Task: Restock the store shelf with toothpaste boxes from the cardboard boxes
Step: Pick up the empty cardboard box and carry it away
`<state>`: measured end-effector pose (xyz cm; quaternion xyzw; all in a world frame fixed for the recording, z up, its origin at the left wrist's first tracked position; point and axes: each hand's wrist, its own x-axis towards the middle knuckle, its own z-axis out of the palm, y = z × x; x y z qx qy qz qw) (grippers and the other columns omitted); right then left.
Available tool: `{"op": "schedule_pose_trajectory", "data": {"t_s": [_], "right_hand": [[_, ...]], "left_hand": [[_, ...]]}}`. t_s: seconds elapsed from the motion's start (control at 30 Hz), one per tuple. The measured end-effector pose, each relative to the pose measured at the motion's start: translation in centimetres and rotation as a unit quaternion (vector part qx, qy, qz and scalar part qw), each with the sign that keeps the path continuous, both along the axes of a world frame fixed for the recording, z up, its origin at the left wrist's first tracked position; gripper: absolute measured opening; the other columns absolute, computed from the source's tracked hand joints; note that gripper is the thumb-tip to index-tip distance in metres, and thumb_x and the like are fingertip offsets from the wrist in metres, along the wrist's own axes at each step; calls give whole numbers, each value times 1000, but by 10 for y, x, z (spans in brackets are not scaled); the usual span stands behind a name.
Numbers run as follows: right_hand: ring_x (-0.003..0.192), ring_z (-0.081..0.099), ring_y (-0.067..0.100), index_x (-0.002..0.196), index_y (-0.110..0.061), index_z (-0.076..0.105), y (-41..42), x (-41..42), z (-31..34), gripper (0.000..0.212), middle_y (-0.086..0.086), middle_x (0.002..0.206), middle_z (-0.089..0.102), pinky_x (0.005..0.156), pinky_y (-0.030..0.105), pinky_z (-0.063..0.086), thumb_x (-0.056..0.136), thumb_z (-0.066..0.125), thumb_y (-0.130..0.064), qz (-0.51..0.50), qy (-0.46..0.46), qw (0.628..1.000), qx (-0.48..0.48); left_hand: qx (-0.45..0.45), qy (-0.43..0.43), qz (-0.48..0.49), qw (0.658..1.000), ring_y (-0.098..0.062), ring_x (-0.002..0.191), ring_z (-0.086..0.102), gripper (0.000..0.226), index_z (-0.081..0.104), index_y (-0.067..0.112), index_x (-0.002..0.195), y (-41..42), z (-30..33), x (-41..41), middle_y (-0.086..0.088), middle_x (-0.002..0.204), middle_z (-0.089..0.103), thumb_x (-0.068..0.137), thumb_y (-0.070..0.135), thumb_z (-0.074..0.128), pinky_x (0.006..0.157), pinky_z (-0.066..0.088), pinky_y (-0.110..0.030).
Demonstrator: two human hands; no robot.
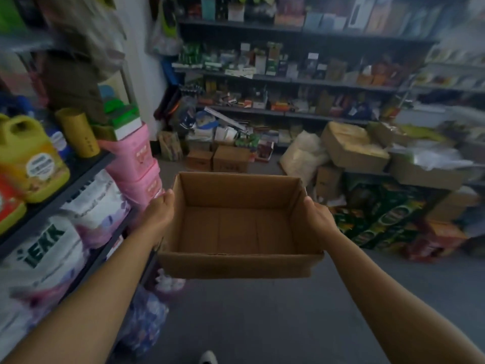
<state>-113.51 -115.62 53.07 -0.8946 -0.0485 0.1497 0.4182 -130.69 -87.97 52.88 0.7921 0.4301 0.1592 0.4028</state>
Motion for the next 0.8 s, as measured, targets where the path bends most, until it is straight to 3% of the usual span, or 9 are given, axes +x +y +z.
{"op": "schedule_pose_trajectory", "data": {"t_s": [0.1,0.23,0.4,0.53,0.63,0.7,0.8], "right_hand": [[111,55,36,119,-7,60,52,71,6,59,19,122,59,98,43,42,101,23,-48,-35,5,999,4],[100,57,32,101,-13,59,111,157,23,49,17,107,62,96,47,44,101,25,-48,-71,12,997,27],[106,57,33,119,-8,60,180,269,25,62,16,114,61,98,47,43,96,29,-56,-109,33,993,32],[98,55,28,113,-7,59,245,379,14,50,16,109,58,95,42,42,101,29,-45,-78,23,996,46],[79,51,19,97,-7,58,300,480,0,41,19,113,57,81,34,36,103,33,-38,-79,31,995,53],[88,52,20,111,-9,57,339,542,-1,42,15,110,55,82,34,34,103,30,-40,-76,37,996,43],[116,50,33,130,-9,51,396,627,0,50,18,128,53,101,42,36,103,27,-44,-62,26,998,19]], "left_hand": [[-1,-5,-27,1000,-40,118,51,50,52,-5,127,56,11,83,-27,127,55,104,32,28,96,41,-38],[-12,-18,-45,999,-40,122,49,50,49,-7,129,118,33,187,-28,132,51,105,30,27,97,39,-36],[-34,20,-24,999,-38,127,46,58,48,-1,135,190,25,309,-25,139,46,104,40,21,106,35,-43],[-31,23,-23,999,-38,130,43,58,48,-1,135,254,3,417,-26,140,46,104,39,22,105,34,-43],[-27,26,-13,999,-38,131,42,57,48,-3,135,306,-10,506,-26,141,45,104,38,22,104,34,-41],[-22,33,-2,999,-37,130,42,58,49,-1,135,342,-13,567,-25,141,45,104,40,20,104,33,-40],[-22,36,13,999,-37,126,46,60,50,3,133,394,-17,649,-25,137,49,103,43,17,102,35,-43]]}}
